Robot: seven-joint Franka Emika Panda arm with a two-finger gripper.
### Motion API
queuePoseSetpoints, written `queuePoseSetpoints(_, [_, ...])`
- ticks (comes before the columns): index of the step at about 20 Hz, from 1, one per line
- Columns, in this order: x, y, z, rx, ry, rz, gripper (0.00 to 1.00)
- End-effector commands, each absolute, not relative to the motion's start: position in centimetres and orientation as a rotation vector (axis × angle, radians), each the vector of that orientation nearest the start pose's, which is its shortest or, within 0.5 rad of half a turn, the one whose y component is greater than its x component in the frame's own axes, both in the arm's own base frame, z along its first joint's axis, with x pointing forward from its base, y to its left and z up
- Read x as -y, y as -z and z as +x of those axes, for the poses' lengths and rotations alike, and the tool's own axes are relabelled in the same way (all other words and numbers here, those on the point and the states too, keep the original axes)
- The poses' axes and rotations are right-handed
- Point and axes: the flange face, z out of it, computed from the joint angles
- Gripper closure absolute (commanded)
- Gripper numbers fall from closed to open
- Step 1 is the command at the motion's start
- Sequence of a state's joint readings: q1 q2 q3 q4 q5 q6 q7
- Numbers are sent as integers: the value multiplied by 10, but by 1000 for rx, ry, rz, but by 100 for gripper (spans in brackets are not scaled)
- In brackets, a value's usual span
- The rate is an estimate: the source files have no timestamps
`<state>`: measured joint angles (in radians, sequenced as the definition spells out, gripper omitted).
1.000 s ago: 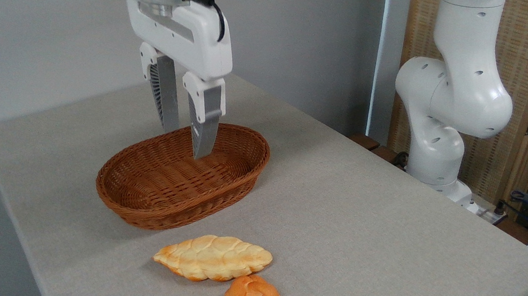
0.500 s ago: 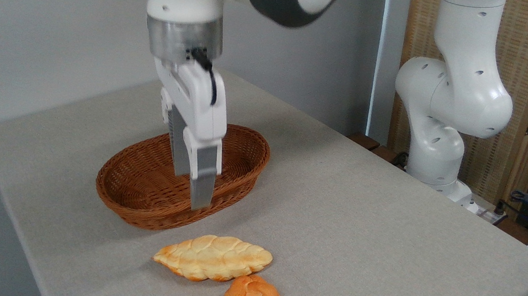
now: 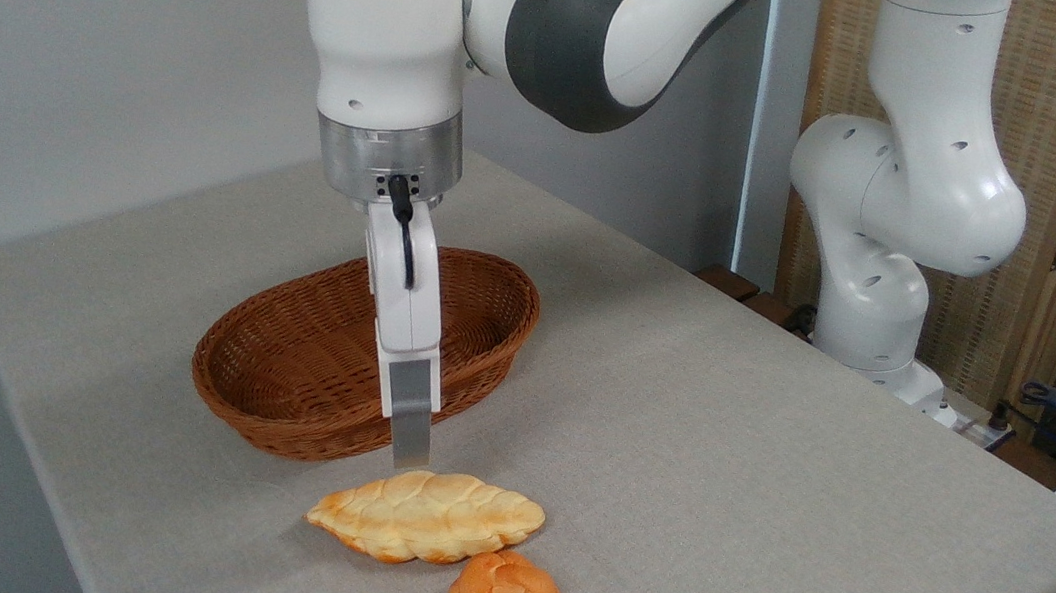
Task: Put bread into the basket
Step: 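Move the gripper past the basket and lower it onto the long golden roll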
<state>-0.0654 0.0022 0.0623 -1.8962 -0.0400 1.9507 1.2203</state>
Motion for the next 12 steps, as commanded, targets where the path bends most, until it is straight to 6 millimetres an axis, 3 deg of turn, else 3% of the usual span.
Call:
queuePoseSetpoints(1, [-2,-481,569,-1819,106,-2546,0])
queuePoseSetpoints(12, [-7,-433,577,-1891,69,-2472,0])
